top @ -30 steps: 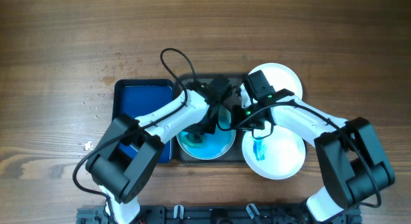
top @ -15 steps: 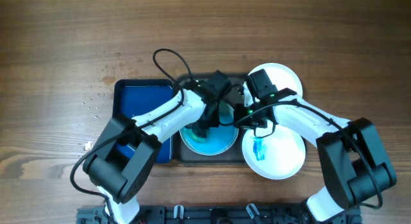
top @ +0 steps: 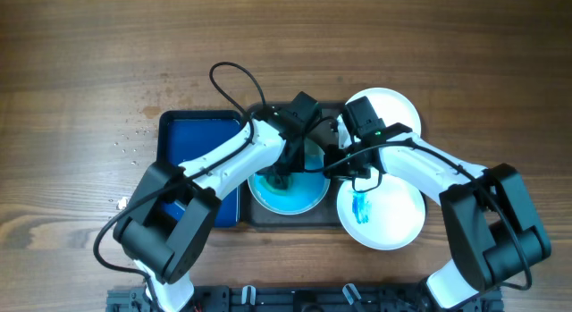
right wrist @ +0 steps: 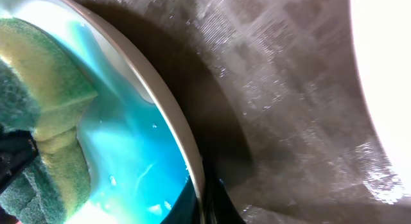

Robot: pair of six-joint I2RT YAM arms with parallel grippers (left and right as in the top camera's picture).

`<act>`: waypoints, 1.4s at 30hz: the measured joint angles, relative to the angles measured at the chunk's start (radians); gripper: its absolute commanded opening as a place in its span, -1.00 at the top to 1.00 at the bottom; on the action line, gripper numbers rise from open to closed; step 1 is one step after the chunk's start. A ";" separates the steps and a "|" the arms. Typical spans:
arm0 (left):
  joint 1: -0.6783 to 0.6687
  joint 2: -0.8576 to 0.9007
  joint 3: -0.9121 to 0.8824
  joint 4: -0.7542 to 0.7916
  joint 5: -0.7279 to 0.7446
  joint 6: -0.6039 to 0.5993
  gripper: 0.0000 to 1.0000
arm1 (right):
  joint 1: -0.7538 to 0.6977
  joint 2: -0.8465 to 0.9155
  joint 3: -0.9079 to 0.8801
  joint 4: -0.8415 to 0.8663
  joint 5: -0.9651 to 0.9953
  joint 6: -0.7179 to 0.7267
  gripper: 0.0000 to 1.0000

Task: Clean dirty plates on tray and stack at the side
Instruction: 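Scrub the plate surface with the sponge while the right gripper holds the rim, then return the sponge to the blue tray with the left gripper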

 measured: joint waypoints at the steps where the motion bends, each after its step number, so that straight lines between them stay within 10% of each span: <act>1: 0.000 -0.001 0.000 -0.006 -0.003 -0.001 0.92 | 0.002 0.000 0.000 0.000 0.000 0.000 0.91; 19: 0.048 -0.296 0.006 -0.191 -0.070 -0.021 0.92 | 0.009 0.002 0.000 0.010 -0.007 -0.041 0.91; 42: 0.473 -0.136 0.008 -0.243 -0.065 0.051 0.92 | 0.009 -0.026 0.073 -0.077 0.046 -0.137 0.91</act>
